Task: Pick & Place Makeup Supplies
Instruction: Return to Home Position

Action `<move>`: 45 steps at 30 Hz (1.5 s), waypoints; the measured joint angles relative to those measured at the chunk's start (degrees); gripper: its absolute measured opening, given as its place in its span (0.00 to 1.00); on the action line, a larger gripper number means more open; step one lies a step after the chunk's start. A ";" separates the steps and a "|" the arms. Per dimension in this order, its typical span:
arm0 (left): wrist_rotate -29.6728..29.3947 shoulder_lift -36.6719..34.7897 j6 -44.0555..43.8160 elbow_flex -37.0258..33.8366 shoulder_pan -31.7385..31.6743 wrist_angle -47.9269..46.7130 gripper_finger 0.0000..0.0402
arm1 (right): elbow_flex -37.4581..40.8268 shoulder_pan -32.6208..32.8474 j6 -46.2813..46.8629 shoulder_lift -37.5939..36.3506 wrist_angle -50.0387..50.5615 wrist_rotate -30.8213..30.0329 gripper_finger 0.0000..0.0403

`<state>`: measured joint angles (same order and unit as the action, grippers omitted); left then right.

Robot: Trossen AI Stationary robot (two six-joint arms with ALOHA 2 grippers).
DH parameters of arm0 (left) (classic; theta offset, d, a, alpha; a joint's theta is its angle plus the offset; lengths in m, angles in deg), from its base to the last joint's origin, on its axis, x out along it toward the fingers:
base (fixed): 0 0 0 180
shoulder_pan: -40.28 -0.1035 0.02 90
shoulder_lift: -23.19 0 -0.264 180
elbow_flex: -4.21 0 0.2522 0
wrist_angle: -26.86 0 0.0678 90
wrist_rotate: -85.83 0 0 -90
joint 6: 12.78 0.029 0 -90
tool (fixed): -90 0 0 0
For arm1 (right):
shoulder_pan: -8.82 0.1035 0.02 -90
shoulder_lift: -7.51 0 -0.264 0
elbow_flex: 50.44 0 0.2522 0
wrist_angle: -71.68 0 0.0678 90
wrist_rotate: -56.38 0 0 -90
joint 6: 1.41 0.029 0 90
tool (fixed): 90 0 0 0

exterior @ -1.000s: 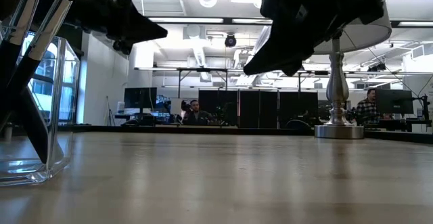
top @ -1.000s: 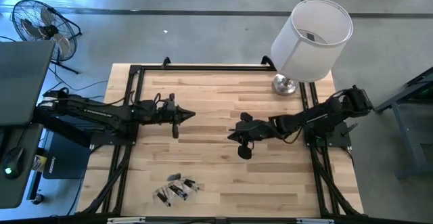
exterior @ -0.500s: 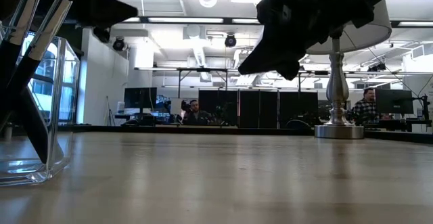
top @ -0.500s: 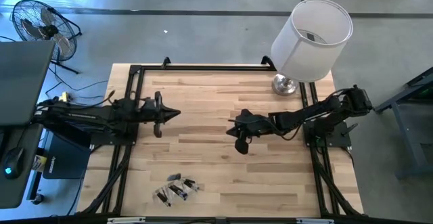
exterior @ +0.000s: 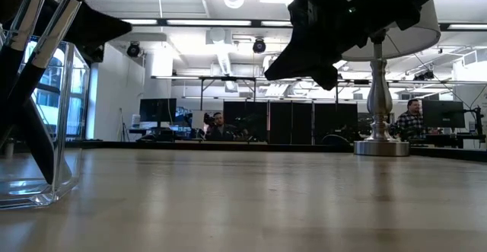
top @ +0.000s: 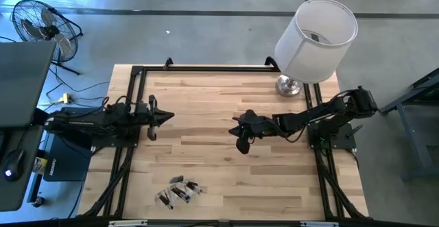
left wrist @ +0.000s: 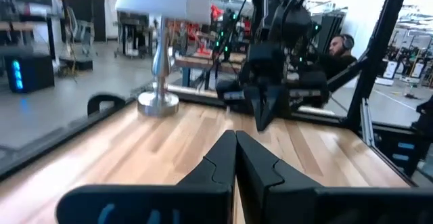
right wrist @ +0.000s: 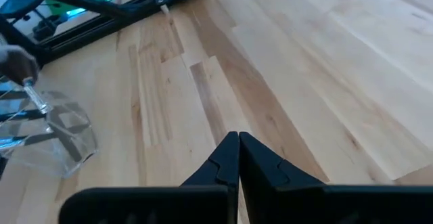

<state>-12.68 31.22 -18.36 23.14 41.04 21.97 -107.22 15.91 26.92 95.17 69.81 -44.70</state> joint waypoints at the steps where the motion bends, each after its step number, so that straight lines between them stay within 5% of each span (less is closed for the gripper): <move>1: 0.01 -1.72 -0.82 0.00 0.00 -2.47 0.00 | 0.00 0.00 -0.01 0.00 0.00 -0.59 0.00; 5: 0.44 -8.15 -2.50 -0.03 0.00 -10.82 0.00 | 0.00 0.00 0.21 0.00 -0.13 -2.59 0.01; 21: 7.28 -7.21 3.79 -4.33 0.00 -7.66 0.00 | -0.02 0.00 2.39 0.00 -2.25 -1.93 0.01; 29: 7.69 -6.42 6.40 -4.16 0.00 -8.40 0.00 | 0.00 -0.22 -9.23 -1.20 -2.45 -2.02 0.00; 37: 7.69 -6.42 6.40 -4.00 0.00 -8.97 0.00 | 2.60 -2.47 -18.90 -9.59 5.95 -0.66 0.00; 45: 7.69 -6.42 6.40 -4.00 0.00 -8.97 0.00 | 18.09 -4.50 -15.77 -23.66 0.89 4.59 0.00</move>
<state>-4.99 24.79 -11.96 19.14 41.04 13.00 -89.13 11.41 11.14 71.51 70.70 -40.10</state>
